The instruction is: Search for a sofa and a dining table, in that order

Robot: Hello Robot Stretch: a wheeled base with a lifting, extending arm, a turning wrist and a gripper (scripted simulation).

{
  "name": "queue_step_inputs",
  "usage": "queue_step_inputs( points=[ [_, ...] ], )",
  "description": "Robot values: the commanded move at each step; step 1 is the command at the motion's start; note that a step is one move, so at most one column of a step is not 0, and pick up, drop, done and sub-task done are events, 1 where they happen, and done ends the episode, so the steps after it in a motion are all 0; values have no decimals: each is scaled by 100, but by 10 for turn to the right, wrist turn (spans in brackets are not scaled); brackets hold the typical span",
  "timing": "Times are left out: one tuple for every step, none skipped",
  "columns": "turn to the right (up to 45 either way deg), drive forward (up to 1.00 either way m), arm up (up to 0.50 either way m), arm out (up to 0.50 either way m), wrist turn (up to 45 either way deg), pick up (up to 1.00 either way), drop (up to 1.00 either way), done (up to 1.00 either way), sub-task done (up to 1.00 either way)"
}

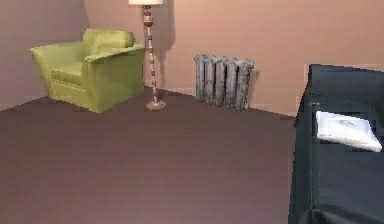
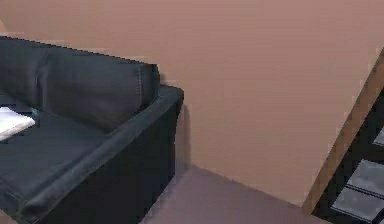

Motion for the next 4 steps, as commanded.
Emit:
queue_step_inputs(
  points=[
    [-450,0,0,0,0,0,0,0,0],
    [-450,0,0,0,0,0,0,0,0],
    [-240,0,0,0,0,0,0,0,0],
    [0,75,0,0,0,0,0,0,0]
  ],
)
